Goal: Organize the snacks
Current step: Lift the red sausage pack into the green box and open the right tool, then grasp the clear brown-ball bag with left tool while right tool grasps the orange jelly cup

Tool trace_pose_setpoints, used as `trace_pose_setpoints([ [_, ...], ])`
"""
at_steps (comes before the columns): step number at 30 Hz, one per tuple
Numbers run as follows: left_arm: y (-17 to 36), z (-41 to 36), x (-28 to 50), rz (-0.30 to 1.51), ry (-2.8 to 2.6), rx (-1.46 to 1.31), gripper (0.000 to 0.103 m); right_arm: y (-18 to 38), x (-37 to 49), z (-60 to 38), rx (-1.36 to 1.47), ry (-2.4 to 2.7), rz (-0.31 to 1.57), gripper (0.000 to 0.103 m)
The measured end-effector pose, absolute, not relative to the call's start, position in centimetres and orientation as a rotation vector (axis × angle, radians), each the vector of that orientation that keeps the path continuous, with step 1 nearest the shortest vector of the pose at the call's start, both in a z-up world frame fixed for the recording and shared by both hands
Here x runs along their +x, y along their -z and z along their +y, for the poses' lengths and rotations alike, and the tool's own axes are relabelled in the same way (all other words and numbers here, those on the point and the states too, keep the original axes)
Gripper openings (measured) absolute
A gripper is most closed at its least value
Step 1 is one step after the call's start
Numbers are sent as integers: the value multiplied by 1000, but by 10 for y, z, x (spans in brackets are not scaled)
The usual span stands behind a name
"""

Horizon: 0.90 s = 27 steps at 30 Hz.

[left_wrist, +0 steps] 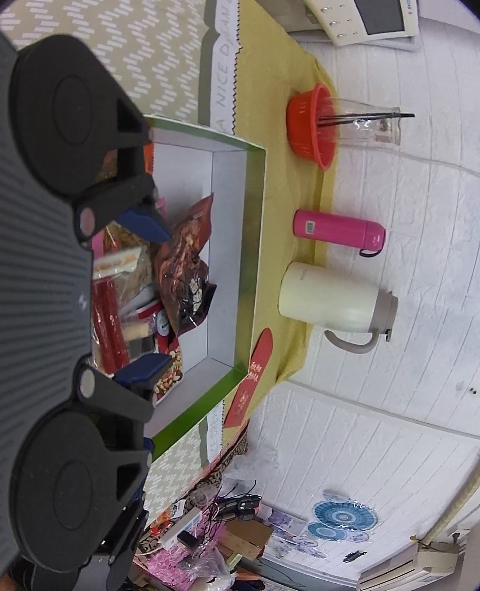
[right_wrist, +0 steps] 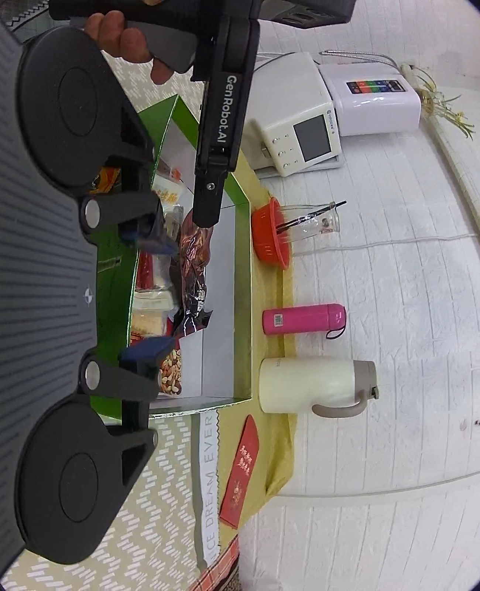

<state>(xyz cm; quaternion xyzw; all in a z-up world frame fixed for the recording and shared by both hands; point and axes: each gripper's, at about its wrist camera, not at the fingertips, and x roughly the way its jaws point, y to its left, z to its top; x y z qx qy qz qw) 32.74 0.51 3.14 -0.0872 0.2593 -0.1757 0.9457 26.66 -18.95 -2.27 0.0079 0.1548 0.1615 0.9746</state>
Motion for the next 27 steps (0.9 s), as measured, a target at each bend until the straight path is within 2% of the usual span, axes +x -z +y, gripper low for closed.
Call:
trace_pose_setpoints([
  [1, -31, 6, 328, 538, 350, -182, 67, 23, 265, -188, 4, -331, 301, 103],
  [5, -32, 3, 325, 558, 272, -148, 72, 23, 263, -183, -26, -354, 313, 103],
  [8, -34, 2, 318, 551, 241, -117, 79, 21, 260, -181, -32, -354, 321, 103],
  [9, -35, 3, 316, 546, 235, -112, 87, 20, 258, -181, -35, -356, 317, 103],
  [10, -36, 4, 312, 536, 227, -109, 101, 18, 256, -180, -38, -354, 312, 103],
  [27, -53, 12, 221, 481, 246, -99, 101, -7, 175, -182, -112, -345, 261, 103],
])
